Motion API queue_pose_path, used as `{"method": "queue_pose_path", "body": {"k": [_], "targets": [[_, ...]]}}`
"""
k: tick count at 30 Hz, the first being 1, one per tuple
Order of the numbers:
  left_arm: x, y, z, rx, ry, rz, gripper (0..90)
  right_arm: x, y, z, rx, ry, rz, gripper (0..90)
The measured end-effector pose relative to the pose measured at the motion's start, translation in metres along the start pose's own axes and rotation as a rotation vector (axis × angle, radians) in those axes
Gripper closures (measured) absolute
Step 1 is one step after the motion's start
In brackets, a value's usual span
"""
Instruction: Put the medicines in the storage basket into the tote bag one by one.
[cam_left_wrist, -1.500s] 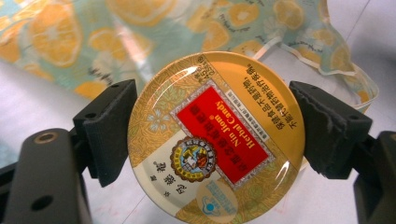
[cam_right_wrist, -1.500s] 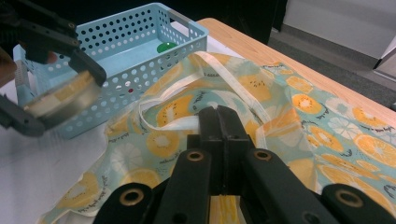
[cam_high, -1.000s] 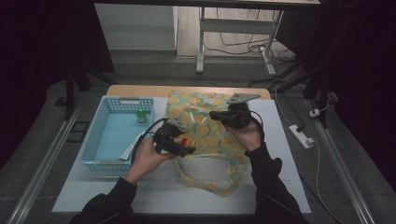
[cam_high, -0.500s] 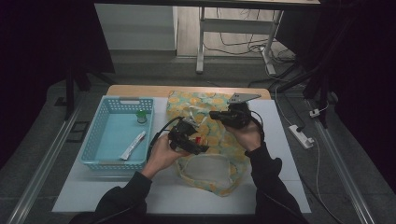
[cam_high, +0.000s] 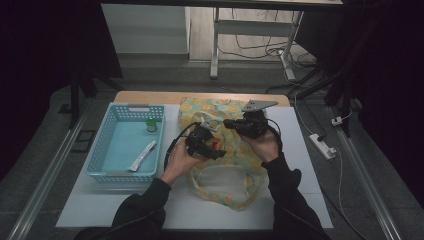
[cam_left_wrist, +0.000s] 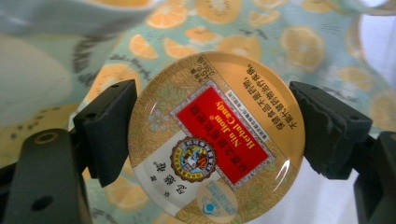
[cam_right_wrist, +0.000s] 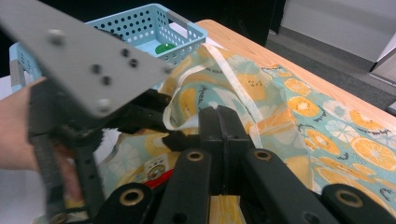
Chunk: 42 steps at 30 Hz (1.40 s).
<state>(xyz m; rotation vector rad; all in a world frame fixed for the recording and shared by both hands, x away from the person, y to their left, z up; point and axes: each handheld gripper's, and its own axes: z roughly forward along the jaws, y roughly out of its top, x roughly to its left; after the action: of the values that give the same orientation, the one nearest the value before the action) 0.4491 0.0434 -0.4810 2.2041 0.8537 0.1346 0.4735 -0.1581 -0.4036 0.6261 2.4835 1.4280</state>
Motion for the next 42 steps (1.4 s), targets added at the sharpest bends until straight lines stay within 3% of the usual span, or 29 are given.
{"method": "queue_pose_path", "body": {"k": [10, 24, 34, 37, 42], "targets": [[0.016, 0.003, 0.013, 0.001, 0.072, -0.03, 20.1, 0.001, -0.002, 0.006, 0.02, 0.002, -0.006, 90.0], [0.023, 0.006, 0.033, -0.002, 0.161, -0.04, 20.1, -0.004, -0.009, 0.014, 0.045, -0.006, 0.003, 90.0], [0.025, 0.006, 0.045, 0.003, 0.189, -0.033, 17.0, -0.007, -0.013, 0.018, 0.058, -0.012, 0.01, 90.0], [0.023, 0.006, 0.043, 0.0, 0.183, -0.025, 10.5, -0.007, -0.013, 0.018, 0.057, -0.012, 0.009, 90.0], [0.02, 0.006, 0.035, 0.012, 0.16, -0.022, 8.6, -0.007, -0.012, 0.016, 0.053, -0.013, 0.009, 90.0]]}}
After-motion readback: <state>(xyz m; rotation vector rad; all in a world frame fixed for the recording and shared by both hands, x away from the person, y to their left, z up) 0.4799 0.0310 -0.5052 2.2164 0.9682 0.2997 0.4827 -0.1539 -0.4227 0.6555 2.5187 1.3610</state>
